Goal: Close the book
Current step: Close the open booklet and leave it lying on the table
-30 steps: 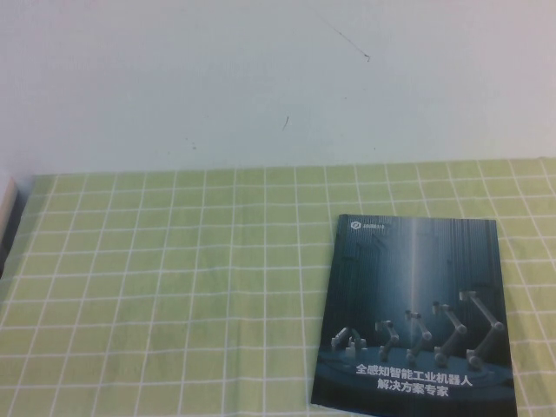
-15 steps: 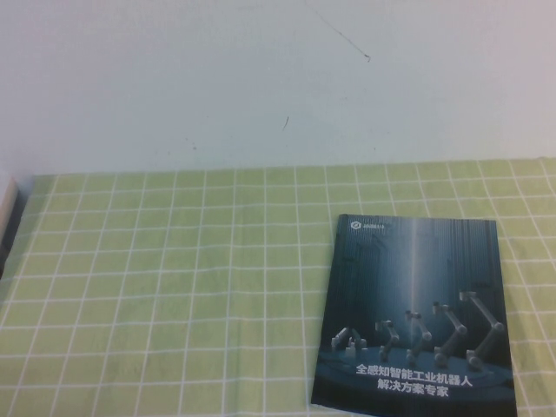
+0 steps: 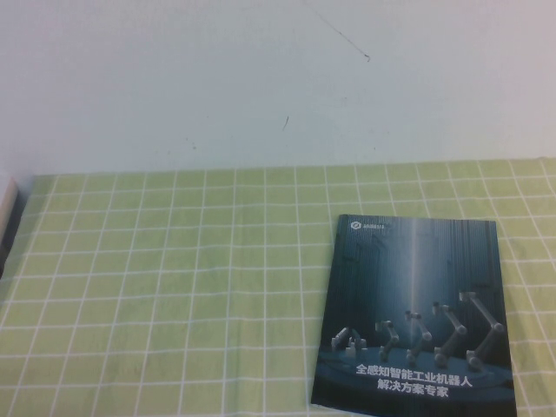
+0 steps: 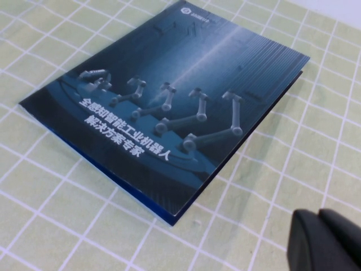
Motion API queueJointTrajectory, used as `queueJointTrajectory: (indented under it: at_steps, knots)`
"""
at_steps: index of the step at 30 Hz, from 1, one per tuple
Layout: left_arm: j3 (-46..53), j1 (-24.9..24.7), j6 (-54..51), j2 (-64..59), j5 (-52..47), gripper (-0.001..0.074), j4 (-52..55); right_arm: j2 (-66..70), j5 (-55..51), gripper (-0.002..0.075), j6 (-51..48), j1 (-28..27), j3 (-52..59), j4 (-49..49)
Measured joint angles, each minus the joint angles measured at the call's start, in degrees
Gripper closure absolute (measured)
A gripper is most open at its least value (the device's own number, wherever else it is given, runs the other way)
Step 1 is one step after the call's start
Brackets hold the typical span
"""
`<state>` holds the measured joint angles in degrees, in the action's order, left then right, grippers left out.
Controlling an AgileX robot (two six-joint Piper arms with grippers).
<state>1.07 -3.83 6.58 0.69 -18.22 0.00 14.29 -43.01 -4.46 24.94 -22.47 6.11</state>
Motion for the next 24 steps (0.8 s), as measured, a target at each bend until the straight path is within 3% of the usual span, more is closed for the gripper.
queueJointTrajectory:
  at_steps: [24]
  knots:
    - [-0.19,0.44,-2.78,0.00,-0.64,0.0737,-2.20,0.00,0.00,0.0729,0.00,0.00,0.00,0.00]
